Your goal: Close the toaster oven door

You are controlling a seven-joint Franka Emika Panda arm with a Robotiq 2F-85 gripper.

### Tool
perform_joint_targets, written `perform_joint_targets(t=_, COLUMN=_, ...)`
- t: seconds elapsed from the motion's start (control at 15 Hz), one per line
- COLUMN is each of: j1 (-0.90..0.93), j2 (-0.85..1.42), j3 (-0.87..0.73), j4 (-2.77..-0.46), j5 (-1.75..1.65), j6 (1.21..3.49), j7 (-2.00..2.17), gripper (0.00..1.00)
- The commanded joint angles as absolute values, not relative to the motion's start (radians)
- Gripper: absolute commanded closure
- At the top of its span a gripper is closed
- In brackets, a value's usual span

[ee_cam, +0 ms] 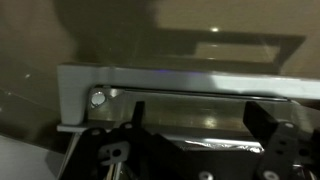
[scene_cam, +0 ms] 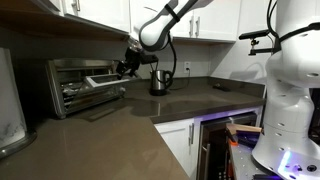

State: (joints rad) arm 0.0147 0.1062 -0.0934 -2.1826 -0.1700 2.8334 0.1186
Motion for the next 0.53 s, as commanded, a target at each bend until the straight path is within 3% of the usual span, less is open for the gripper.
perform_joint_targets(t=0.0, j1=0.001, j2=0.119, j3=-0.085, j4=-2.152, j5=-0.179, j6=2.815, j7=0.093, gripper=0.00)
perform_joint_targets(t=0.47, j1=0.000, j2=0.130, j3=-0.087, j4=-2.120, j5=-0.183, j6=2.805, j7=0.083, gripper=0.00)
